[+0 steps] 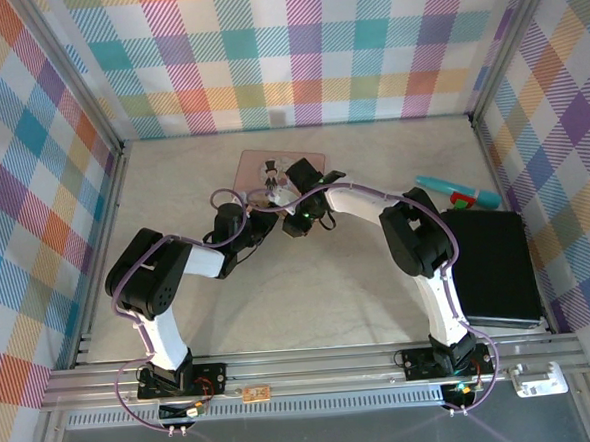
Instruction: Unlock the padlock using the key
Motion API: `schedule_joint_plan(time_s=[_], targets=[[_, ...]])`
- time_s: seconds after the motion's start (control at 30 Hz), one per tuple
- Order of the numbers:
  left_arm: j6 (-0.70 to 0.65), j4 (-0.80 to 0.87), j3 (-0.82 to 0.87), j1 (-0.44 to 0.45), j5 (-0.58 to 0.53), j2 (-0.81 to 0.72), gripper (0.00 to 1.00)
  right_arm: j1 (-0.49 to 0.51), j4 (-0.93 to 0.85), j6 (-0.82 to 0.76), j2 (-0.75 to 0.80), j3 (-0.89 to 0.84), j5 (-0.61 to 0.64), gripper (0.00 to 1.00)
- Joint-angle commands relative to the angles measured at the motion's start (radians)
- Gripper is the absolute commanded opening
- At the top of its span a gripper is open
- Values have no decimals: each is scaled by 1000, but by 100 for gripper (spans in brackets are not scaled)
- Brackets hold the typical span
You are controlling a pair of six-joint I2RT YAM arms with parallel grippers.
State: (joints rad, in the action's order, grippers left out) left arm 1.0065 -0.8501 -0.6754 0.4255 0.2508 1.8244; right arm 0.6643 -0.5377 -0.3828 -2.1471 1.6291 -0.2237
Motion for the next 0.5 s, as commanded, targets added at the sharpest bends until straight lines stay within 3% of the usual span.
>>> schedule_joint_plan(time_s=[0.0,0.2,0.47], targets=[[-4,-15,36,8,-44,2,0,-13,77,132,115,-43,-81,38],[127,-237,130,29,-212,38,0,-49,241,452,280,-189,-82,48],[181,-404,157,53,-321,112,0,-109,257,797,266,-154,139,53]])
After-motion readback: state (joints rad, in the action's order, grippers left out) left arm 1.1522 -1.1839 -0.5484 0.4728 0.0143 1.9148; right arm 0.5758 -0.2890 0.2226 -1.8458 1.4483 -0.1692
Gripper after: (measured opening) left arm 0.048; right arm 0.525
